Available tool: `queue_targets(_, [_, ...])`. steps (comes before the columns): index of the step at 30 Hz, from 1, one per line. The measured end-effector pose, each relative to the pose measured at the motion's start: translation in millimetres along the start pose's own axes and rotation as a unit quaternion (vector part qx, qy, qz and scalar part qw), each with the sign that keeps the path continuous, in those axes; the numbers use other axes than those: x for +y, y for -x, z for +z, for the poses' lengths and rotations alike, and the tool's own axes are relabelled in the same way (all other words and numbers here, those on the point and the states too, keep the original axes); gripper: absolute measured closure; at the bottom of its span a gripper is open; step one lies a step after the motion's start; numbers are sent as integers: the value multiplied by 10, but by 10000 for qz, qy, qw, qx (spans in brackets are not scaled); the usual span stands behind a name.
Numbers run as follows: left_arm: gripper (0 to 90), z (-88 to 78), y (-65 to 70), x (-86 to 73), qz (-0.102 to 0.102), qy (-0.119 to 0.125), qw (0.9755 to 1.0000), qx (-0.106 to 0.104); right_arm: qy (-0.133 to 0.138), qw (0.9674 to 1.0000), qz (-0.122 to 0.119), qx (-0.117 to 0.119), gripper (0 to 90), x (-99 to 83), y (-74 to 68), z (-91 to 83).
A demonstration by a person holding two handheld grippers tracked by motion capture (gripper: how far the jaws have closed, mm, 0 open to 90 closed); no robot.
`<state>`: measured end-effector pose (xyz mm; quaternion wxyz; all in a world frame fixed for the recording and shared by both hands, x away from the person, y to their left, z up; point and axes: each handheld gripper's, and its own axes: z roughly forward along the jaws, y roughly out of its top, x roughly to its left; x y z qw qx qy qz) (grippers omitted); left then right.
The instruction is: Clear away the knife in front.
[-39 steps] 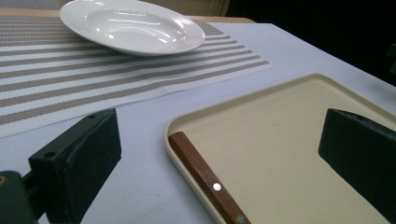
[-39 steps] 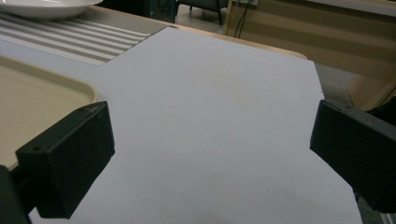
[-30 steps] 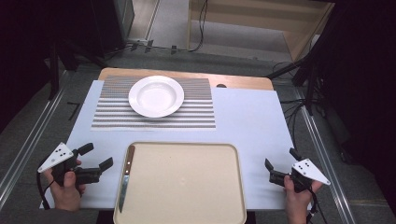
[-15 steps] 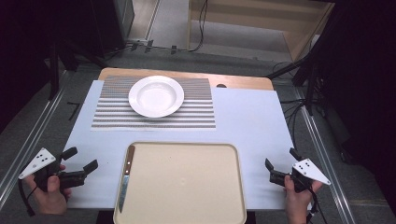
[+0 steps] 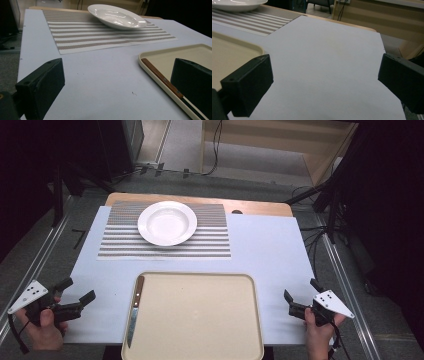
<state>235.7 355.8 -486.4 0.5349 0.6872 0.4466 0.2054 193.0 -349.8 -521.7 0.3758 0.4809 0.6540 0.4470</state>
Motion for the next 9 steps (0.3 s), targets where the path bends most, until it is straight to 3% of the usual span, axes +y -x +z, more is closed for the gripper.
queue_targets(9, [0,33,-14,-14,-51,-8,10000,-29,-5,10000,2,-13,0,0,-3,-1])
